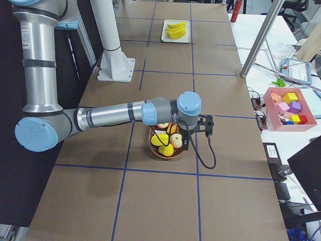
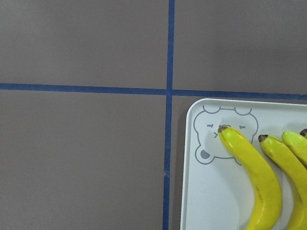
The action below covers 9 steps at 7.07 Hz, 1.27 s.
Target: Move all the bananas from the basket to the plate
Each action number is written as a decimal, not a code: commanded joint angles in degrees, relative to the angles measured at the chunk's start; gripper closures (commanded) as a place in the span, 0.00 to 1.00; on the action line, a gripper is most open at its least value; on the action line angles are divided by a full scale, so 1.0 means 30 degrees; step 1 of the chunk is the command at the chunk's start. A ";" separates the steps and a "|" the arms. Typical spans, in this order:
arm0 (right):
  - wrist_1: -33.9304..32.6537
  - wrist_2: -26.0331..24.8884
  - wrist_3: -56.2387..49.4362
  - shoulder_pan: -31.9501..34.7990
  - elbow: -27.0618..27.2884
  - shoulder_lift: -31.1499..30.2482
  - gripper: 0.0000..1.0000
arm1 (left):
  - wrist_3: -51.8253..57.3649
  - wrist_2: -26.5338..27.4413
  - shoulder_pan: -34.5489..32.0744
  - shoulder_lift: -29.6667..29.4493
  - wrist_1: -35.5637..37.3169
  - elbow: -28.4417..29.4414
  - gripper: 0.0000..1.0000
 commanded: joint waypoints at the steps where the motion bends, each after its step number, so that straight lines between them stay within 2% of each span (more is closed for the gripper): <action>1: -0.0212 -0.0073 -0.4861 0.1012 -0.2034 -0.0393 0.00 | 0.0004 0.0008 0.0002 -0.0013 -0.0010 0.0016 0.00; 2: -0.0067 -0.0103 -0.6260 0.1165 -0.3327 -0.0363 0.00 | -0.0025 0.0008 0.0002 -0.0013 -0.0010 -0.0013 0.00; 9: -0.0065 -0.0923 -0.6128 0.1694 -0.2988 -0.0333 0.00 | 0.0091 0.0183 0.0002 0.0016 -0.0010 -0.0013 0.00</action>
